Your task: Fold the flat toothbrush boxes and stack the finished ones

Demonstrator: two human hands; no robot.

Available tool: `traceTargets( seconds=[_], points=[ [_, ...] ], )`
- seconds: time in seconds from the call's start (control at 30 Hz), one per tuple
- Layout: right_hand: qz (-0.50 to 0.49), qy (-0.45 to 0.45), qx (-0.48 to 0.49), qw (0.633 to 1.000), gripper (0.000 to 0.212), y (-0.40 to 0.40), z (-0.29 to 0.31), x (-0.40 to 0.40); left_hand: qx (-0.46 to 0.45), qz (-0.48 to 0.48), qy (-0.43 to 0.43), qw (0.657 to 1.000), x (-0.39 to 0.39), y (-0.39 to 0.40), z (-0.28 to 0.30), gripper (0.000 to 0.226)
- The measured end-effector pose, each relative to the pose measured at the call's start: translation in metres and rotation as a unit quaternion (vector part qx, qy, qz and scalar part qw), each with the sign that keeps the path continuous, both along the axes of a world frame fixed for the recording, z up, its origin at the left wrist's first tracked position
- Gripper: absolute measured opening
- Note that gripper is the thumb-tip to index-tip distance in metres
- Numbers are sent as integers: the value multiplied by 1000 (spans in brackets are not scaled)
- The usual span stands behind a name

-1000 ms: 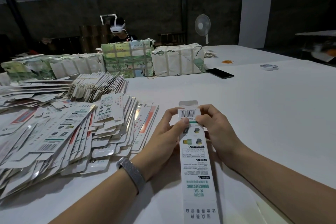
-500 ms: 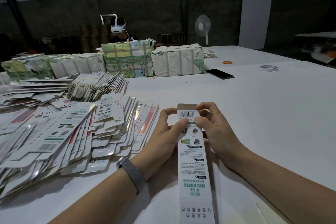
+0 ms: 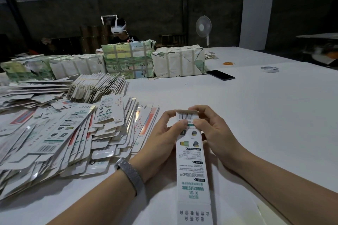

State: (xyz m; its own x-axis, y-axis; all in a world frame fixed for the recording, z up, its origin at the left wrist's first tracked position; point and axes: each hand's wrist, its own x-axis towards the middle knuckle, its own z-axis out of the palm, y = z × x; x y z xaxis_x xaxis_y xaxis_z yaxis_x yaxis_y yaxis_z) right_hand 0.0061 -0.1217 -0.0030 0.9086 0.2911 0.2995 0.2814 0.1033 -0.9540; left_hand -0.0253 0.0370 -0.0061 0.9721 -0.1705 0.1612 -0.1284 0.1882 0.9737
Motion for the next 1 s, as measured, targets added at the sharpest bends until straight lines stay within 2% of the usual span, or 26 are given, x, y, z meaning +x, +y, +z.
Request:
traceTargets(
  seconds=[0.07, 0.17, 0.3, 0.53, 0.67, 0.77, 0.87, 1.0],
  points=[
    [3, 5, 12, 1000, 27, 0, 0, -1, -3, -1, 0, 1000, -1, -1, 1, 27],
    [5, 12, 17, 1000, 28, 0, 1, -1, -5, -5, -1, 1000, 0, -1, 1, 13],
    [13, 14, -4, 1000, 20, -2, 3, 0, -3, 0, 2, 1000, 0, 0, 0, 19],
    [7, 5, 13, 1000, 27, -2, 3, -2, -7, -10, -4, 1000, -1, -2, 1, 11],
    [-3, 16, 28, 999, 26, -3, 5, -1, 26, -24, -12, 999, -3, -2, 1, 12],
    [-47, -4, 10, 999, 31, -4, 3, 3, 76, -35, -23, 996, -4, -4, 3, 20],
    [-80, -10, -10, 997, 23, -4, 1, 6, 97, -35, -22, 994, -6, -6, 6, 19],
    [-67, 20, -5, 998, 15, -4, 0, 6, 112, -32, -15, 993, -9, -7, 9, 20]
  ],
)
